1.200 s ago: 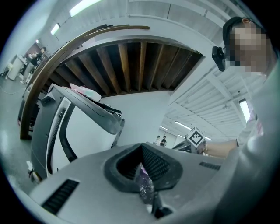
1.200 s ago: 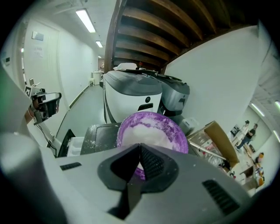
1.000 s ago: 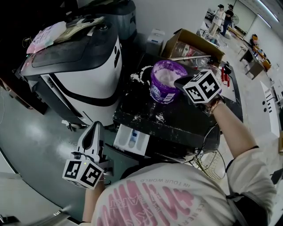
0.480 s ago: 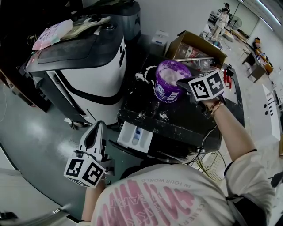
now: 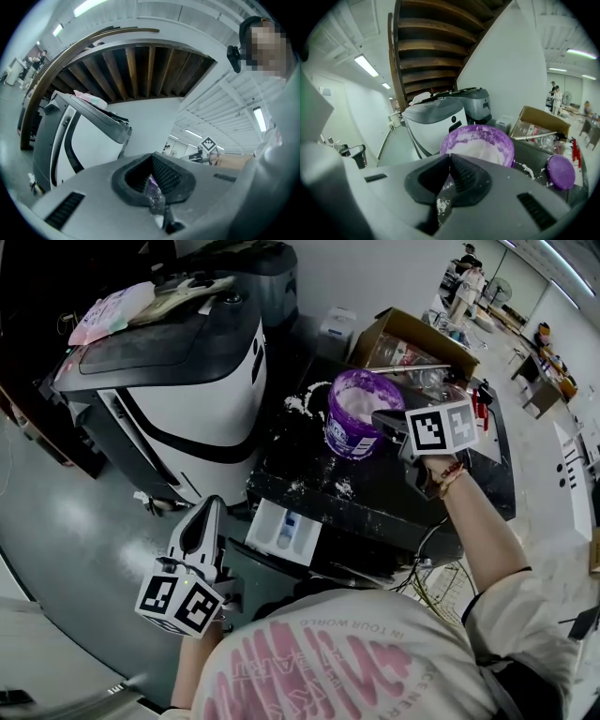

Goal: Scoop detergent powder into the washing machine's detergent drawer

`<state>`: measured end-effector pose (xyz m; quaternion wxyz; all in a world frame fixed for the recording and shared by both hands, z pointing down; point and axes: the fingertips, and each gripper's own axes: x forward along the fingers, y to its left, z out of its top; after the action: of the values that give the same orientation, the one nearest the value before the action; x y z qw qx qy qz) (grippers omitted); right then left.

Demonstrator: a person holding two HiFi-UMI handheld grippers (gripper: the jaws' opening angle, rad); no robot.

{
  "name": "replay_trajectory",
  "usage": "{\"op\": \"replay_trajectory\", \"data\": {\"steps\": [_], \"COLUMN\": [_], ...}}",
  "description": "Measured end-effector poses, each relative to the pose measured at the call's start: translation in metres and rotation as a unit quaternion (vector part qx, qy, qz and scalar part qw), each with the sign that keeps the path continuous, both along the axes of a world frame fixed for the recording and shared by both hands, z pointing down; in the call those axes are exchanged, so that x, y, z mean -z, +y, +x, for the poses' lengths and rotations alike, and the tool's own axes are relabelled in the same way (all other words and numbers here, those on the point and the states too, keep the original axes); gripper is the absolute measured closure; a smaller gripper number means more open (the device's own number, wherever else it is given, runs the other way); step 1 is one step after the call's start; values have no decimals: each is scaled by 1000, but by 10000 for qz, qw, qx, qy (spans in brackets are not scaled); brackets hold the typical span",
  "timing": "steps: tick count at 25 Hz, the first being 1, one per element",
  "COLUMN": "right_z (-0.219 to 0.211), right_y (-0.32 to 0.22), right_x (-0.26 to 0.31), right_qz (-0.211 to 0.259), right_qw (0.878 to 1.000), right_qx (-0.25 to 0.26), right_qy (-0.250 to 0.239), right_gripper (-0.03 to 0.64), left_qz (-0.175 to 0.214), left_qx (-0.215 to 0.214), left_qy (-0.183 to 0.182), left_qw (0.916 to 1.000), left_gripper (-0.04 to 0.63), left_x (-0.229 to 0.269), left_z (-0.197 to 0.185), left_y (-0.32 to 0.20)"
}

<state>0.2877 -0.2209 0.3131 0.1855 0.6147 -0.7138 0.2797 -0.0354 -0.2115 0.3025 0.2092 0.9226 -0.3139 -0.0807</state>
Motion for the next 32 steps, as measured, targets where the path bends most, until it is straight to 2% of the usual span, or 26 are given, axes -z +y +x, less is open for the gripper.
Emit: {"op": "replay_trajectory", "data": {"steps": [4, 8, 12, 18, 24, 32], "right_z": [6, 5, 4, 2, 4, 10], "right_y": [0, 0, 0, 0, 3, 5], "right_x": [0, 1, 2, 4, 2, 1], "right_qz": [270, 540, 781, 1187, 1466, 1719], "right_qw": [9984, 9920, 9862, 9699, 9487, 9331], "right_qx": [-366, -668, -864, -1262, -1659, -1857], "right_qy": [-324, -926, -1175, -1710, -2256, -2555], "right_gripper": [614, 614, 614, 614, 614, 612], "left_qz": [-2, 0, -20, -8, 5, 61], "left_qx": [-21, -37, -39, -56, -89, -110], "left_qy": [-1, -9, -14, -9, 0, -93], "left_qw": [10000, 10000, 10000, 10000, 10000, 9999], "left_gripper": [595, 595, 595, 595, 595, 595], "left_x": [-1, -2, -3, -3, -1, 1], "left_z": [7, 12, 17, 24, 34, 46], "left_y": [0, 0, 2, 4, 5, 7]}}
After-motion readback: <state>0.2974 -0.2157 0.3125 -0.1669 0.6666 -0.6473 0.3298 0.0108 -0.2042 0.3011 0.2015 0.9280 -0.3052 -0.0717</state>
